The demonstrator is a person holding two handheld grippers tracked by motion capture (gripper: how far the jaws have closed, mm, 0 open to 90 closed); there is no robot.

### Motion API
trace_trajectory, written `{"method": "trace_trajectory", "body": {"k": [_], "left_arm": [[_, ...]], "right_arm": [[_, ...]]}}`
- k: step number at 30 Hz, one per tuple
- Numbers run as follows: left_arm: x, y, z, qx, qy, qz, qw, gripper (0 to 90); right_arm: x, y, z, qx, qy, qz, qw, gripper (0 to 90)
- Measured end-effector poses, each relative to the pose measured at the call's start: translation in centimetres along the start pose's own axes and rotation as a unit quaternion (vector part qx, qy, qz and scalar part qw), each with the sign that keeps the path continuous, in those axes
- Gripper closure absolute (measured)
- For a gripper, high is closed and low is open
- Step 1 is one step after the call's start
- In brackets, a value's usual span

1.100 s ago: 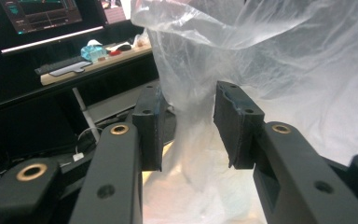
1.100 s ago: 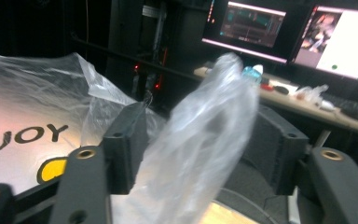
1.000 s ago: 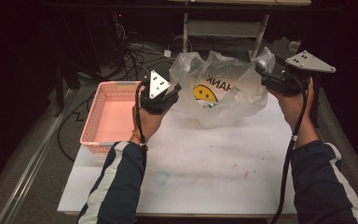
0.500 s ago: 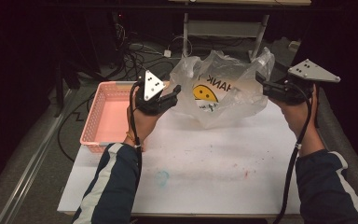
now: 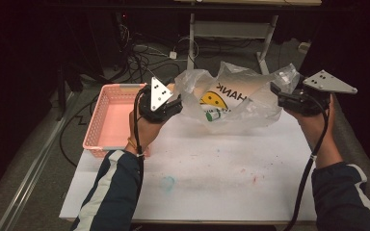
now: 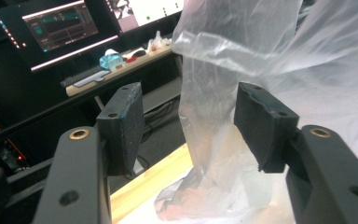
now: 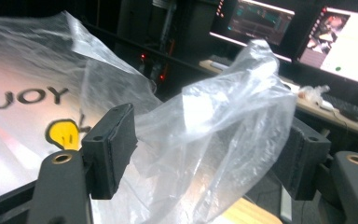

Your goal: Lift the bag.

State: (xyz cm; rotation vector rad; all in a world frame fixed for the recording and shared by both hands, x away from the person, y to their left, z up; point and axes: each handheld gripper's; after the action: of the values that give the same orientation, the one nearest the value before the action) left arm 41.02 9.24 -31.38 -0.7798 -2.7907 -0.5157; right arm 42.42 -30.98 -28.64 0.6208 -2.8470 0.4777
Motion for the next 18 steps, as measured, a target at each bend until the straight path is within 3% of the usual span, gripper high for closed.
{"method": "trace_trajectory", "body": {"k": [6, 13, 18], "left_arm": [[-0.2, 0.1, 0.2, 0.002, 0.004, 0.007, 1.0000, 43.8], [1.0, 0.0, 0.7, 0.005, -0.001, 0.008, 1.0000, 28.6], [2.5, -0.1, 1.3, -0.006, -0.002, 0.018, 0.9998, 24.9]], "right_arm": [[1.1, -1.1, 1.4, 0.002, 0.012, 0.010, 0.9999, 30.5], [2.1, -1.1, 2.8, 0.000, 0.020, 0.010, 0.9997, 29.3], [2.9, -0.9, 3.9, -0.003, 0.024, -0.001, 0.9997, 27.4]]}}
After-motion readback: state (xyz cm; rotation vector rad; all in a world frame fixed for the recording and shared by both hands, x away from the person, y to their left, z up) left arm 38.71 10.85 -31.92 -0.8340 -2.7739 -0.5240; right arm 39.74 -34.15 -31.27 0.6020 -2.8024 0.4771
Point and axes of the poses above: each handheld gripper's, and its own axes: x roughly backward along the jaws, z roughly out of its underside, y roughly to its left, and after that the axes turned 5 degrees about y, right-handed
